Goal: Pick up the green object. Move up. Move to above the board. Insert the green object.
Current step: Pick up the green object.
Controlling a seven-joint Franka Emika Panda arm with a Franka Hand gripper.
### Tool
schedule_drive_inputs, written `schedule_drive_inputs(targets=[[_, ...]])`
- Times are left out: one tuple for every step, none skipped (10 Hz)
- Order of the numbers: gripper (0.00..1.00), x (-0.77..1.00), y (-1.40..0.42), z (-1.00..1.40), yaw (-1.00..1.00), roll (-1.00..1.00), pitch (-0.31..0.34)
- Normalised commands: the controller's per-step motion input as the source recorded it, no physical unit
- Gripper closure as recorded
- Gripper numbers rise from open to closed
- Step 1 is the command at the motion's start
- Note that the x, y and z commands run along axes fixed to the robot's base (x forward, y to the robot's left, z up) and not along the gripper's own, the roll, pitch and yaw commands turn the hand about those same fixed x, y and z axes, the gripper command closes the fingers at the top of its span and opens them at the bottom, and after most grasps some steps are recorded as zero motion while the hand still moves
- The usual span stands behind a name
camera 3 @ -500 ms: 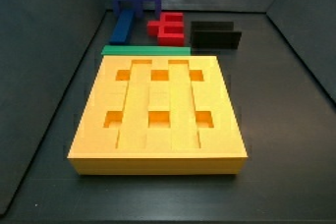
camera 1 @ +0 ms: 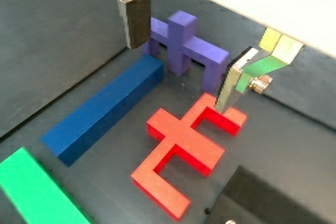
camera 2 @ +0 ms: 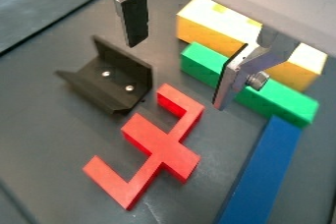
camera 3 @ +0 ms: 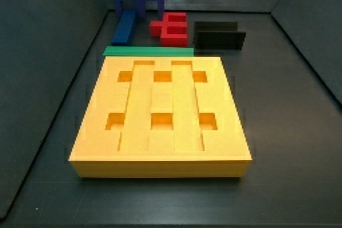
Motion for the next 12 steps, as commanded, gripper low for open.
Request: schedule_drive_inputs(targets=[[0.00, 0.00, -0.21, -0.30, -0.91, -0.05, -0.089], [0.00, 0.00, -0.23, -0.32, -0.92, -0.03, -0.099], [0.00, 0.00, -0.22, -0.29, -0.93, -0.02, -0.076], [0.00, 0.00, -0.12, -0.29, -0.98, -0.06, -0.103], [0.00, -0.01, -0.05, -0.28, -0.99, -0.11, -0.150], [0.00, -0.01, -0.05, -0.27, -1.00, -0.11, -0.161], [0.00, 0.00, -0.10, -0.15, -0.95, -0.15, -0.179], [0.00, -0.01, -0.11, -0.13, -0.91, -0.18, -0.217], [0.00, -0.16, -0.29, -0.11, -0.59, -0.33, -0.301], [0.00, -0.12, -0.38, -0.07, -0.57, -0.28, -0.199], [0.00, 0.00, -0.30, 0.00, -0.73, -0.20, -0.100], [0.00, 0.00, -0.31, 0.00, -0.79, -0.13, -0.004]])
